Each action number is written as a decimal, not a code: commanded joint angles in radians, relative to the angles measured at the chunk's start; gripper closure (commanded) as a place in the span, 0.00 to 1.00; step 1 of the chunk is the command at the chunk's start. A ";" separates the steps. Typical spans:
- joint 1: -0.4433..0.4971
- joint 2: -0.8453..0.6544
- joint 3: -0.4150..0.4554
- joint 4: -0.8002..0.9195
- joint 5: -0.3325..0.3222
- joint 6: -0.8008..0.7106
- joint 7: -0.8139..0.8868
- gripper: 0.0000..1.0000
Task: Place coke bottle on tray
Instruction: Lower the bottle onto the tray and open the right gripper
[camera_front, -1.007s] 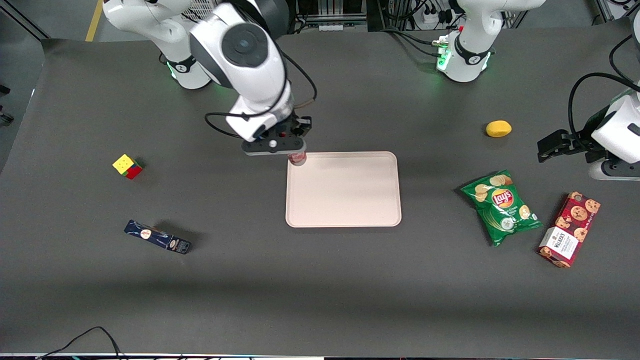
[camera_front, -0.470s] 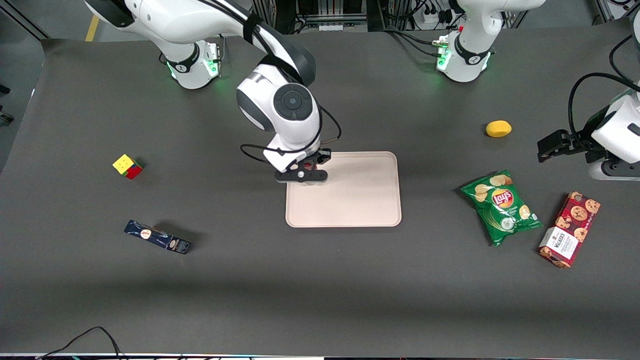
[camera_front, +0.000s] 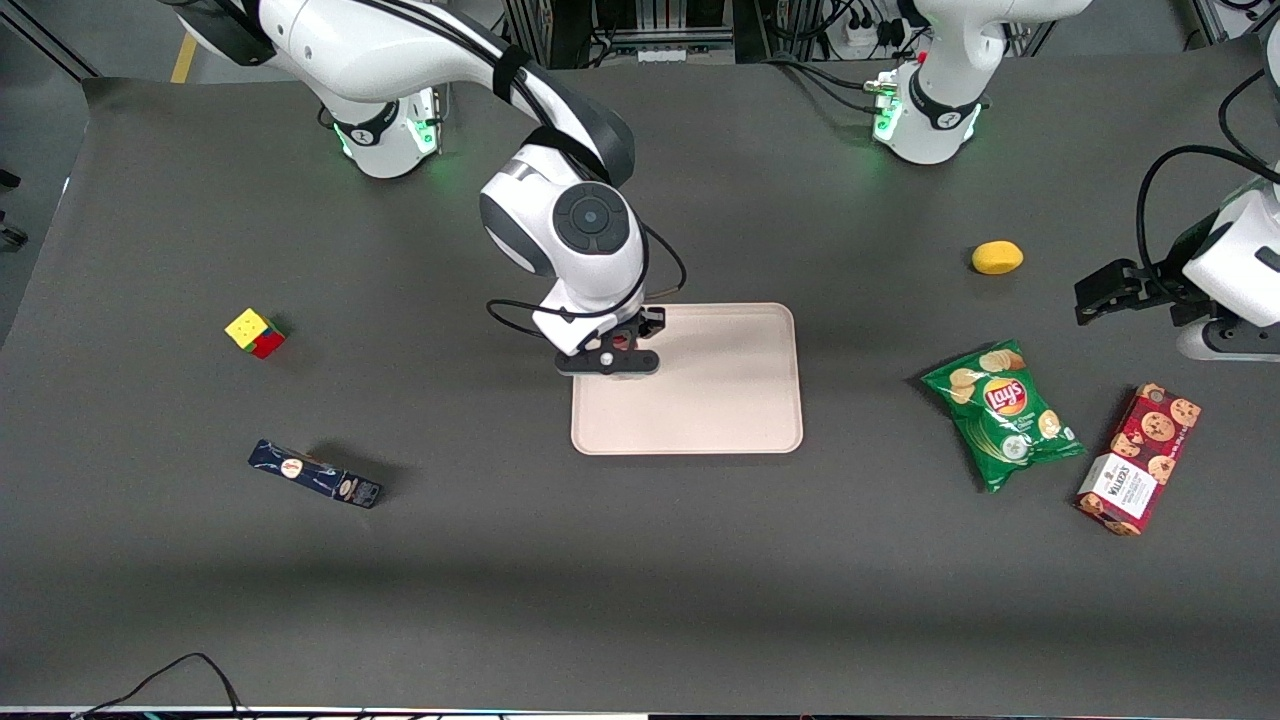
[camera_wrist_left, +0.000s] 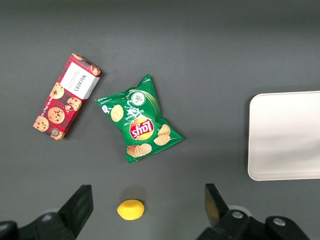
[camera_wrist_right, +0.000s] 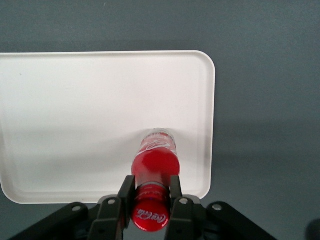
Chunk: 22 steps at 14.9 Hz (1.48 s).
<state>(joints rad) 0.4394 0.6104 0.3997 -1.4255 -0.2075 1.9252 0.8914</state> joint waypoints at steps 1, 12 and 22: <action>-0.002 0.017 0.008 0.008 -0.029 0.032 0.032 0.84; -0.014 0.005 0.007 0.008 -0.020 0.032 0.034 0.00; -0.222 -0.338 -0.050 -0.110 0.103 -0.077 -0.192 0.00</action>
<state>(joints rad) 0.2467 0.4276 0.3935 -1.4121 -0.1498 1.8572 0.7901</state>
